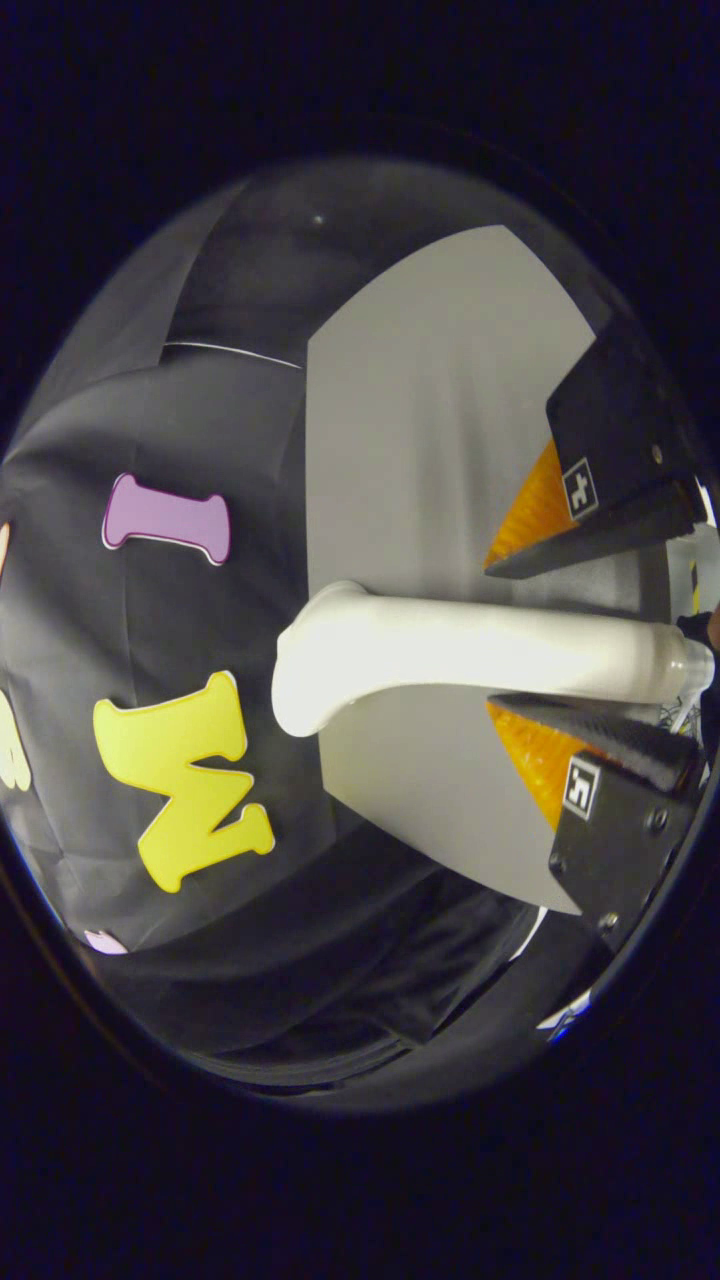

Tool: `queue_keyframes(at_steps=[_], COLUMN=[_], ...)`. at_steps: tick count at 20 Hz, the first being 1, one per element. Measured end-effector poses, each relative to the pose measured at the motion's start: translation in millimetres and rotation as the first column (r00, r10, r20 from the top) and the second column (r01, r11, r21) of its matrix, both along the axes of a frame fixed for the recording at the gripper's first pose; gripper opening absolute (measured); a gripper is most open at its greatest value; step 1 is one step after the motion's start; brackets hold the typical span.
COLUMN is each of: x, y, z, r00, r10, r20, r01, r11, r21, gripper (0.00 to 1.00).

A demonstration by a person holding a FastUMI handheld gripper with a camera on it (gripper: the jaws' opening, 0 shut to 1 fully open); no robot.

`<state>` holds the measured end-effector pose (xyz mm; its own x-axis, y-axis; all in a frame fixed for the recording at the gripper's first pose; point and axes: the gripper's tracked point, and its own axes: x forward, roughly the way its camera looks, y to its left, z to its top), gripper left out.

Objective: Iron the clothes twice with a garment steamer, once on the left side and once on the right side.

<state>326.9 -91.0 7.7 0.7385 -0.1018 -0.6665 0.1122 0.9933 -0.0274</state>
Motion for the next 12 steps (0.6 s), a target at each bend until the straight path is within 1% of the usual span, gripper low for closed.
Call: queue_keyframes(at_steps=[1, 4, 7, 9, 12], x=[0, 0, -4, -17, -33], y=[1, 5, 9, 22, 46], z=[2, 2, 3, 9, 36], r00=[1.000, 0.998, 0.996, 0.995, 0.987], r10=[-0.016, -0.055, -0.085, -0.078, -0.066], r20=[0.011, 0.017, 0.035, 0.063, 0.145], r01=[0.016, 0.056, 0.086, 0.078, 0.069], r11=[1.000, 0.997, 0.996, 0.997, 0.997], r21=[-0.023, -0.044, -0.029, -0.009, -0.018], gripper=[0.65, 0.42, 0.38, 0.36, 0.35])
